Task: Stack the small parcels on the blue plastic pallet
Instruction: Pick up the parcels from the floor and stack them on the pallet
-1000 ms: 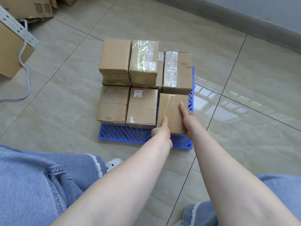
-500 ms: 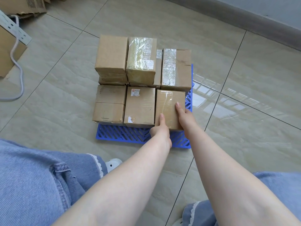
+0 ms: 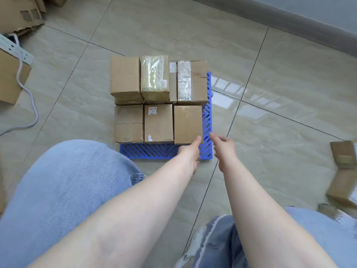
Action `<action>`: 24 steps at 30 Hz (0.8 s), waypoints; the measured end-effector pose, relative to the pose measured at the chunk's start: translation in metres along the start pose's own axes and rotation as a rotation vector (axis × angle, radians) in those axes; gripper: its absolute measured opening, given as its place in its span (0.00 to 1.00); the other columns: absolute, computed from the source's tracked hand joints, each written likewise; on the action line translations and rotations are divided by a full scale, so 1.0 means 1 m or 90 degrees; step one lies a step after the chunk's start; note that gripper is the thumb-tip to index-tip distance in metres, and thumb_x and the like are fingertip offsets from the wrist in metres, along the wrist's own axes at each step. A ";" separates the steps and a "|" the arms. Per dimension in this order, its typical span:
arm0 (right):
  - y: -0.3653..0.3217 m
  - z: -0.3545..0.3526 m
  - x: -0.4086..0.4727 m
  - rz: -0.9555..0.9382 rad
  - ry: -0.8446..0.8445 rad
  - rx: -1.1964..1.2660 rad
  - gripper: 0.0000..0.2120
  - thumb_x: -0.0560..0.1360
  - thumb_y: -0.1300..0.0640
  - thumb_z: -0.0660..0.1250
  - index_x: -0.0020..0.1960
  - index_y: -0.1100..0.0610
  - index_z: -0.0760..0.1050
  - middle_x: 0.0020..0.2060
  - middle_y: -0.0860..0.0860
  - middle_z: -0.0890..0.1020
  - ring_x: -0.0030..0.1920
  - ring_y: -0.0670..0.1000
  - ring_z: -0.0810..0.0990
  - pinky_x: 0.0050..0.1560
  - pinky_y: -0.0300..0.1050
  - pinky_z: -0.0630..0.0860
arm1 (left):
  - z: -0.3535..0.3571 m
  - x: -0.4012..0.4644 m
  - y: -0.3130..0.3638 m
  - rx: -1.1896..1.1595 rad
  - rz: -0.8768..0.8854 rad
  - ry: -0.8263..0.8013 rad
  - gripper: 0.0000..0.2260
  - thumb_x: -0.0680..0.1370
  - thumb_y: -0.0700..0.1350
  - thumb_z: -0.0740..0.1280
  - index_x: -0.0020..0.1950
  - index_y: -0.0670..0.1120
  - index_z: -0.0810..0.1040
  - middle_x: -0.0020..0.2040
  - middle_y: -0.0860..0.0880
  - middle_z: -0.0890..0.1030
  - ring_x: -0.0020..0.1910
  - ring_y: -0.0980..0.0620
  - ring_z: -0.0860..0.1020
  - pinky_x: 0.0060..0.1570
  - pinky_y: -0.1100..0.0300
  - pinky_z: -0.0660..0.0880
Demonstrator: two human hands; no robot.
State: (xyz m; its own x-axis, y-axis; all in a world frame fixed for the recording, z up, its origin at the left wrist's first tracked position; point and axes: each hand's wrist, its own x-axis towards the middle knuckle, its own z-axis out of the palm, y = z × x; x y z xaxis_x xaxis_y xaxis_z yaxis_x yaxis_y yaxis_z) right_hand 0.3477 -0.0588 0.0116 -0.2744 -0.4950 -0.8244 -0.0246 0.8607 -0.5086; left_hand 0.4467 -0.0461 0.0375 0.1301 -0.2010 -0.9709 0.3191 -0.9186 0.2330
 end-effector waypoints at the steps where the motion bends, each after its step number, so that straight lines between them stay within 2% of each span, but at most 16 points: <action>1: -0.003 -0.009 -0.019 0.014 -0.012 0.052 0.17 0.75 0.50 0.70 0.59 0.60 0.77 0.56 0.58 0.82 0.51 0.53 0.78 0.53 0.46 0.73 | -0.001 -0.018 0.005 0.022 0.042 -0.015 0.16 0.78 0.54 0.68 0.59 0.44 0.76 0.47 0.49 0.79 0.51 0.50 0.77 0.49 0.59 0.74; 3: -0.012 -0.028 -0.059 0.044 -0.028 0.156 0.08 0.78 0.55 0.67 0.54 0.59 0.74 0.55 0.60 0.81 0.53 0.55 0.79 0.57 0.48 0.75 | -0.003 -0.053 0.013 0.079 0.131 -0.037 0.17 0.79 0.49 0.67 0.63 0.40 0.76 0.51 0.47 0.79 0.51 0.51 0.77 0.44 0.64 0.73; 5: -0.023 -0.051 -0.099 0.069 -0.020 0.227 0.07 0.80 0.57 0.64 0.56 0.58 0.72 0.53 0.58 0.79 0.53 0.54 0.78 0.61 0.49 0.74 | -0.002 -0.093 0.018 0.128 0.176 -0.055 0.18 0.79 0.47 0.67 0.65 0.40 0.75 0.52 0.46 0.80 0.51 0.51 0.77 0.45 0.64 0.73; 9: -0.033 -0.104 -0.174 0.091 -0.013 0.361 0.09 0.79 0.57 0.65 0.58 0.57 0.72 0.46 0.54 0.80 0.51 0.54 0.79 0.53 0.45 0.76 | 0.005 -0.179 0.021 0.187 0.199 -0.100 0.15 0.79 0.46 0.67 0.65 0.42 0.75 0.53 0.46 0.80 0.51 0.51 0.77 0.55 0.59 0.73; 12: -0.030 -0.147 -0.230 0.088 -0.004 0.444 0.10 0.79 0.56 0.66 0.59 0.55 0.74 0.46 0.53 0.81 0.46 0.50 0.80 0.49 0.41 0.76 | 0.014 -0.245 0.013 0.197 0.192 -0.148 0.11 0.79 0.45 0.67 0.61 0.46 0.75 0.50 0.49 0.81 0.52 0.52 0.79 0.55 0.60 0.73; 18: -0.030 -0.221 -0.326 0.047 0.038 0.585 0.12 0.79 0.56 0.66 0.61 0.55 0.77 0.46 0.51 0.82 0.46 0.48 0.80 0.50 0.41 0.75 | 0.035 -0.349 -0.009 0.221 0.181 -0.232 0.05 0.78 0.43 0.68 0.54 0.48 0.77 0.51 0.49 0.82 0.54 0.50 0.80 0.56 0.59 0.75; 24: -0.013 -0.274 -0.404 0.017 0.115 0.654 0.13 0.78 0.55 0.67 0.61 0.55 0.77 0.46 0.51 0.81 0.44 0.47 0.79 0.47 0.39 0.74 | 0.047 -0.420 -0.029 0.308 0.188 -0.323 0.08 0.79 0.42 0.66 0.58 0.47 0.77 0.51 0.49 0.82 0.53 0.51 0.80 0.58 0.59 0.74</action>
State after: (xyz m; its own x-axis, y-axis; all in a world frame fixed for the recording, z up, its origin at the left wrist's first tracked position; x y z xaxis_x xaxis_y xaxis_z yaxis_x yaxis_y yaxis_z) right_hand 0.1957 0.1627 0.4195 -0.4040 -0.3789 -0.8326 0.7906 0.3133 -0.5262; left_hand 0.3383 0.0491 0.4361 -0.3382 -0.4859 -0.8060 -0.1248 -0.8257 0.5501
